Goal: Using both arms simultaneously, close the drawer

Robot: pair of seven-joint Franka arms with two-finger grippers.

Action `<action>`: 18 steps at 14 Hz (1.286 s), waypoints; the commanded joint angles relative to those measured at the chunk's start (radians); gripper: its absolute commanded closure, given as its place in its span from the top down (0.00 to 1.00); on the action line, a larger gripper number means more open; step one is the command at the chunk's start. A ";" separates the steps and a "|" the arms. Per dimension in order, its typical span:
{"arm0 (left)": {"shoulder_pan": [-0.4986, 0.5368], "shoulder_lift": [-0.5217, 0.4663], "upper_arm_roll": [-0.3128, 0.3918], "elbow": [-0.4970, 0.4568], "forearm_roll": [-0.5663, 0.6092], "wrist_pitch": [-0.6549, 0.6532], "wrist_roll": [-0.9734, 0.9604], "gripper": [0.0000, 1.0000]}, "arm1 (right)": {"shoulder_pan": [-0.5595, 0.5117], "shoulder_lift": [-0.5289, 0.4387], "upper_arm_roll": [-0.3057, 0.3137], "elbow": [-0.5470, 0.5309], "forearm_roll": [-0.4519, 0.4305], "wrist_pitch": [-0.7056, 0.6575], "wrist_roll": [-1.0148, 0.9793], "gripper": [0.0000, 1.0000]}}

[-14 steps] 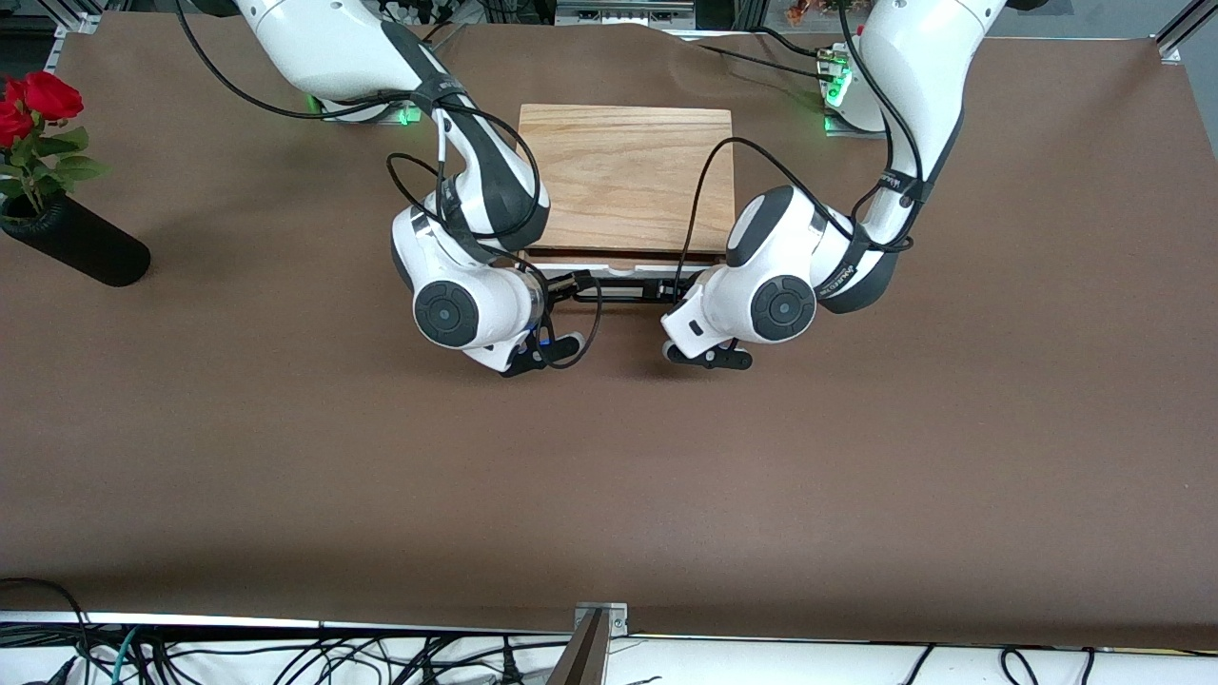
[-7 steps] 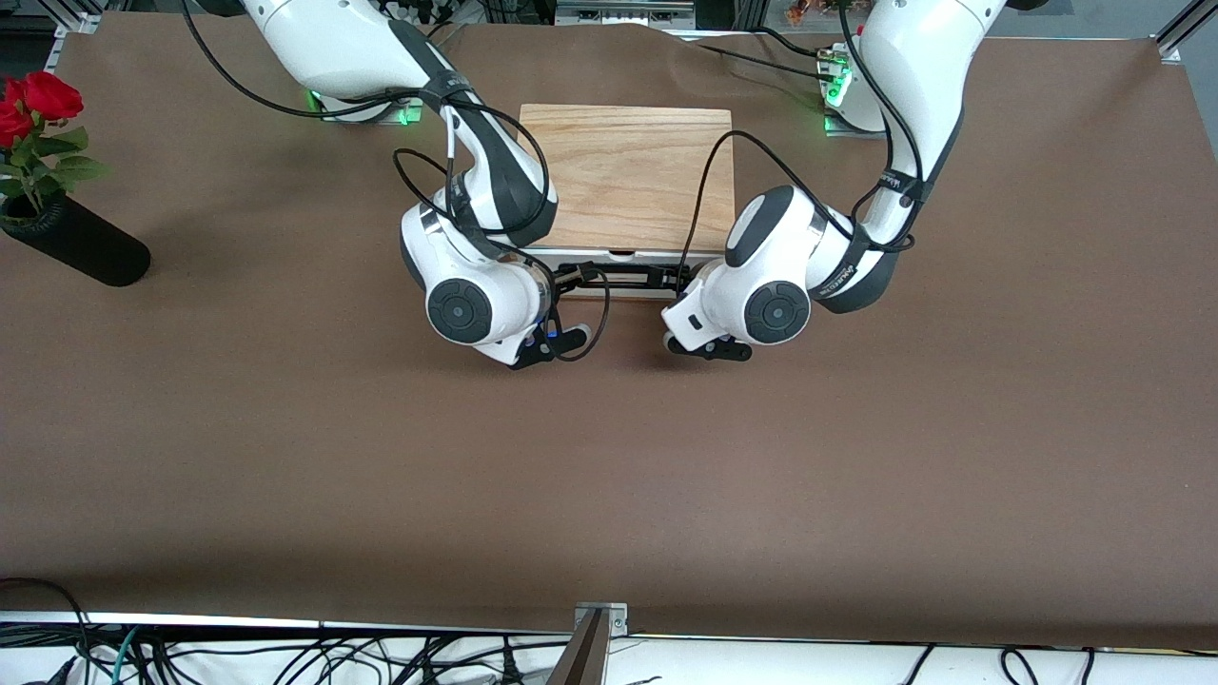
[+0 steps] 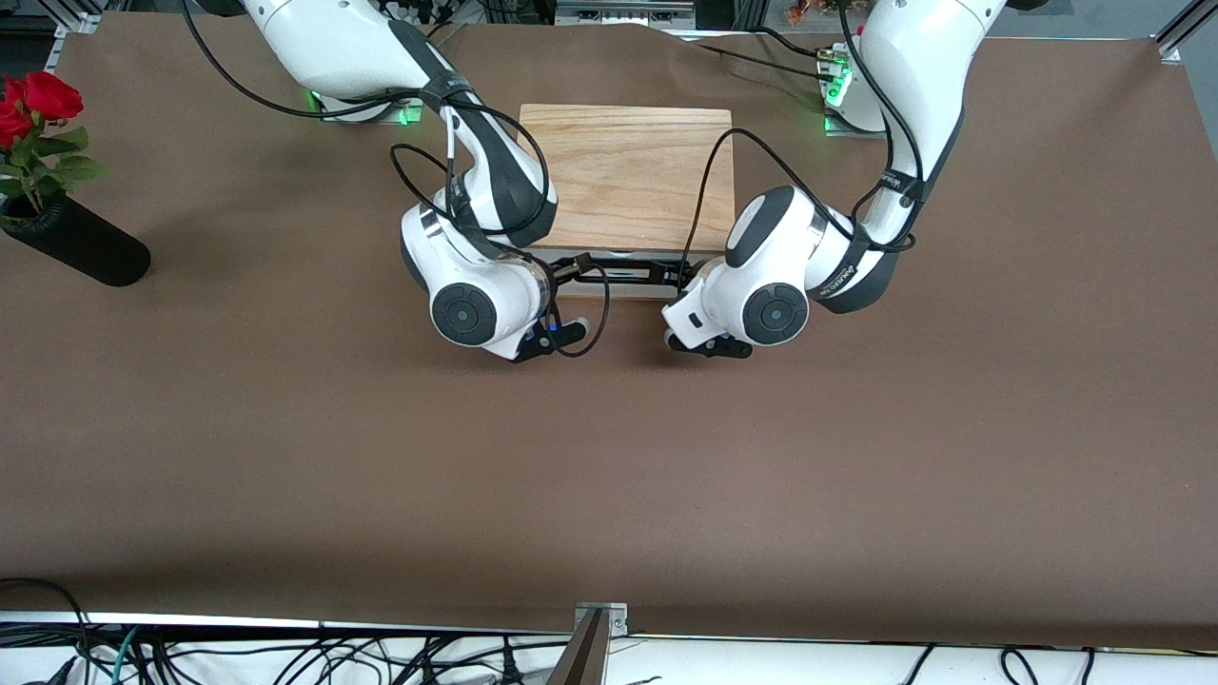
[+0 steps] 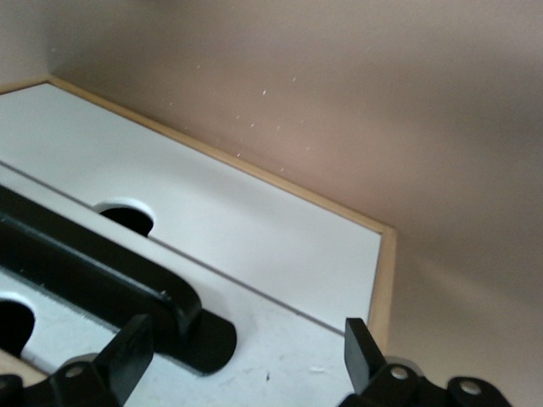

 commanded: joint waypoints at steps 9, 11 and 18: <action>0.082 -0.066 0.018 0.160 -0.009 -0.229 0.005 1.00 | -0.009 0.005 -0.005 0.055 0.032 0.102 0.004 1.00; 0.132 -0.071 0.018 0.235 0.004 -0.297 0.007 1.00 | -0.011 0.001 -0.022 0.060 0.024 0.194 0.004 1.00; 0.220 -0.203 0.018 0.285 0.377 -0.335 0.022 1.00 | -0.021 -0.083 -0.227 0.130 -0.177 0.228 -0.018 1.00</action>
